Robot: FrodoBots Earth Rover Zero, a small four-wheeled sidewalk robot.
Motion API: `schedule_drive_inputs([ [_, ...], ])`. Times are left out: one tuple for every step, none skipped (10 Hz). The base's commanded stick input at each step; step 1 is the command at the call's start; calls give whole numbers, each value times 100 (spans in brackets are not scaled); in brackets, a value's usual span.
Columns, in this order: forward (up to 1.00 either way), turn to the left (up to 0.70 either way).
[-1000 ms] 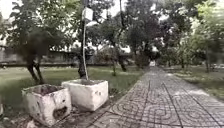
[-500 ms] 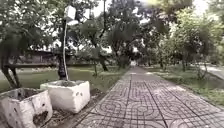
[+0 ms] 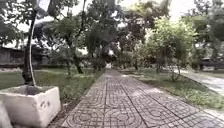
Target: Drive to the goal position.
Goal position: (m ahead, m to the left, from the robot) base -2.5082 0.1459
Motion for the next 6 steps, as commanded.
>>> schedule_drive_inputs([
  [70,0],
  [70,0],
  [70,0],
  [70,0],
  [70,0],
  [70,0],
])
